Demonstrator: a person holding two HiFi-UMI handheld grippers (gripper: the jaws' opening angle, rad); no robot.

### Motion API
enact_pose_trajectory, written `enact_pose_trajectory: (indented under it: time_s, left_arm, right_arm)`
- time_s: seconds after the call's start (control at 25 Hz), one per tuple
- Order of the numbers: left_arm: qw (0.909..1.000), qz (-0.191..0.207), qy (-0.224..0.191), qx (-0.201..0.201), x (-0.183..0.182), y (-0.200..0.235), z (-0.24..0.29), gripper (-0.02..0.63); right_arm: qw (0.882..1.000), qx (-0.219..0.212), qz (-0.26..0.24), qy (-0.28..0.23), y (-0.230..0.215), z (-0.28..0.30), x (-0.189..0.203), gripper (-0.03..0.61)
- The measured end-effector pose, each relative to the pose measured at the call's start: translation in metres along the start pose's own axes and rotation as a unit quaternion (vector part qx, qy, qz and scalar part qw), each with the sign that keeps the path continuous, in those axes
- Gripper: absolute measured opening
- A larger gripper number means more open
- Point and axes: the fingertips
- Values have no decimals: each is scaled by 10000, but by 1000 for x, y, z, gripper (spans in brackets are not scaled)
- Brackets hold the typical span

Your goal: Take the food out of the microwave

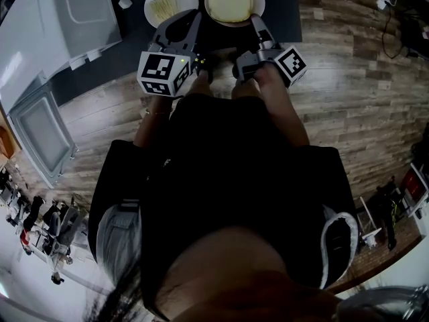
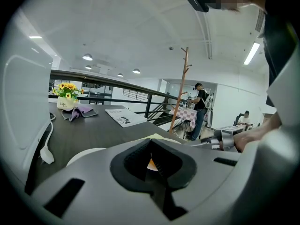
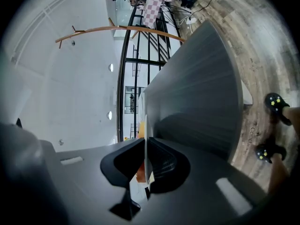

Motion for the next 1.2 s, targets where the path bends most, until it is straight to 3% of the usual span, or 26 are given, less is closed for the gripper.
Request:
enact_pose_trajectory:
  time_s: [0.64,0.8,1.0,1.2]
  left_arm:
    - [10000,12,-6,-38,-4,8,-3,8]
    - [9999,69,-106,57,-9,10,-4,8]
    - [9993,-291,-172,135,-13,19,-10,8]
    - [9995,-247,-70,177,-15,30,-13,8]
  right_arm:
    - [9999,55,67,-126,-2,6,-5,23]
    - [9999,95,-122,-54,6,9,-5,23]
    - [9991,283,-288,96,6,6,-3,23]
    - [9987,380,-308,125,4,5,-3,23]
Point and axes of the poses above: the fingertips, and each gripper's own axes: z forward along the fingers, y to its left, x out of its underside, and after that the axes turned 10 degrees about y, right-handed
